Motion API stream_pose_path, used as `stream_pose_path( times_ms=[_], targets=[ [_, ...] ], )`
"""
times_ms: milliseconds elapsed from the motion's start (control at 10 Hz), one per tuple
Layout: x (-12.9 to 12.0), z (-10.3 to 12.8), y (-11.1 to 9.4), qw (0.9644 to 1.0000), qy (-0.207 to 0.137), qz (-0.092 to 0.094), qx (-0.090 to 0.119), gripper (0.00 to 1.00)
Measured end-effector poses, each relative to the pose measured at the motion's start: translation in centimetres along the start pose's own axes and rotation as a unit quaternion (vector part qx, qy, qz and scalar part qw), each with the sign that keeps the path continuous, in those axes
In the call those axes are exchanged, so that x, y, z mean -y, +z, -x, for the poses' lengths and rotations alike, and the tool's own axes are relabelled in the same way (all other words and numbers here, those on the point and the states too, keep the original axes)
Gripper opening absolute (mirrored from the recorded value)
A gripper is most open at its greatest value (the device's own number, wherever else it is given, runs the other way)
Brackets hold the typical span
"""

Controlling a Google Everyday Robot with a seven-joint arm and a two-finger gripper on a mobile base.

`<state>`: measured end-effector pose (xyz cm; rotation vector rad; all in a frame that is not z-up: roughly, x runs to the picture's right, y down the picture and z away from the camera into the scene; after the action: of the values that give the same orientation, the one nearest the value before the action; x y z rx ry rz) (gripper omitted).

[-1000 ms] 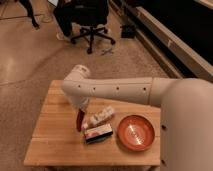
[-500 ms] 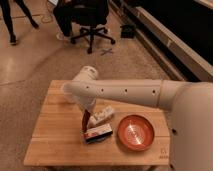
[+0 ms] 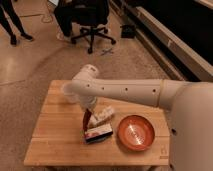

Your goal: Place the pepper in the ceramic bowl

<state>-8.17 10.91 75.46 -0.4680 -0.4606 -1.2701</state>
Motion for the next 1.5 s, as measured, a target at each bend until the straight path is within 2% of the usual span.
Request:
stream_pose_path(
  times_ms=[100, 300, 500, 700, 800, 900, 1000, 1100, 1500],
  targets=[
    [0.2, 1.4, -0.4, 1.0, -0.005, 0.006, 0.002, 0.27],
    [-1.0, 3.9, -0.3, 1.0, 0.005, 0.002, -0.003, 0.27],
    [-1.5, 4.9, -0.5, 0.9999, 0.01, -0.001, -0.003, 0.27],
    [-2.9, 3.0, -1.1, 0.9998, 0.019, 0.004, -0.001, 0.27],
    [-2.8, 2.3, -1.3, 0.9998, 0.019, 0.001, -0.001, 0.27],
    [-3.0, 2.2, -1.2, 0.9997, 0.022, -0.005, -0.001, 0.27],
    [-4.3, 2.0, -0.6, 0.9995, 0.031, -0.012, -0.004, 0.27],
    [-4.8, 2.1, -0.4, 0.9994, 0.032, -0.012, -0.005, 0.27],
    [-7.3, 1.1, -1.7, 0.9982, 0.058, -0.003, -0.009, 0.27]
  ],
)
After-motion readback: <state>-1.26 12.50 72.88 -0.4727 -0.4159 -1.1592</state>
